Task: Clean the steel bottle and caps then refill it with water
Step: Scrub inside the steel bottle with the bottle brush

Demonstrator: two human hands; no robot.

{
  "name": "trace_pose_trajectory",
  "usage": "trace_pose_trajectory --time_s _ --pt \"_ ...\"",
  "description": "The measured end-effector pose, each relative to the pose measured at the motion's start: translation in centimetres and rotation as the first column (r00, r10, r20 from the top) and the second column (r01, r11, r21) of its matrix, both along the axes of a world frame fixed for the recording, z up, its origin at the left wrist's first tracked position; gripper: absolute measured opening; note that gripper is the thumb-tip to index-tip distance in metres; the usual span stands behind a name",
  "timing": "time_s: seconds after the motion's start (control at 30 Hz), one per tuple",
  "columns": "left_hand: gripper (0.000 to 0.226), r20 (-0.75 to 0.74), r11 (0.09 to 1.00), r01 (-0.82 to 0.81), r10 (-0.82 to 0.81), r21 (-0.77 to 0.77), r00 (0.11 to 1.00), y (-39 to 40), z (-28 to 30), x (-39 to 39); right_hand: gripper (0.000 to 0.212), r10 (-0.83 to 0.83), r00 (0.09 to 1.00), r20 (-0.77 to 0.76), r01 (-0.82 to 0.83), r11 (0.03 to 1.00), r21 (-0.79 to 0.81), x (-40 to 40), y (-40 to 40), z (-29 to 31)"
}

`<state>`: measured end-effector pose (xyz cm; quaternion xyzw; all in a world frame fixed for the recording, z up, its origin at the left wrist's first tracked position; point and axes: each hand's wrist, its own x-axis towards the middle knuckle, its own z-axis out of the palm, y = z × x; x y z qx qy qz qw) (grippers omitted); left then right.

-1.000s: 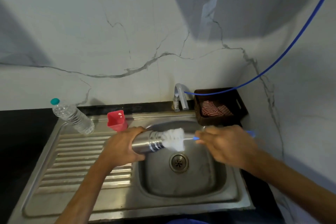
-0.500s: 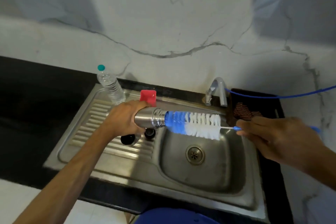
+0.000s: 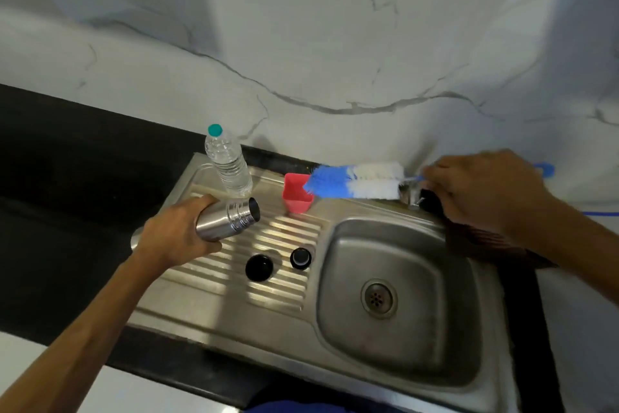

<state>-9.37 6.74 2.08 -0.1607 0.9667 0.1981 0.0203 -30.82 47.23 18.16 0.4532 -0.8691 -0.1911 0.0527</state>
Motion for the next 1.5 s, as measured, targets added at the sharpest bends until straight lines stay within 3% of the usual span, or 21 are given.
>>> trace_pose_trajectory --time_s 0.2,0.43,0.73,1.07,1.5 --pt "0.078 -0.042 0.998 0.037 -0.035 0.042 0.998 -3.0 0.0 0.2 0.02 0.008 0.999 0.054 -0.02 0.972 0.235 -2.8 -11.2 -1.1" --pt "0.082 -0.05 0.99 0.026 -0.02 0.138 0.999 -5.3 -1.7 2.3 0.016 0.108 0.993 0.044 -0.116 0.913 0.392 -3.4 -16.9 -5.2" --pt "0.085 -0.017 0.983 -0.013 0.017 0.182 1.0 -5.9 -4.0 4.0 0.014 0.148 0.988 0.05 -0.155 0.892 0.424 -3.3 -19.6 -8.1" --pt "0.087 -0.015 0.973 -0.048 0.053 0.226 0.998 -5.0 -2.9 3.7 0.019 0.135 0.99 -0.031 -0.113 0.916 0.384 -4.1 -16.4 -2.7" --pt "0.079 -0.211 0.992 0.029 -0.003 0.121 0.978 -3.3 1.1 1.5 0.011 0.18 0.977 0.111 -0.208 0.913 0.351 -4.0 -19.1 -8.2"
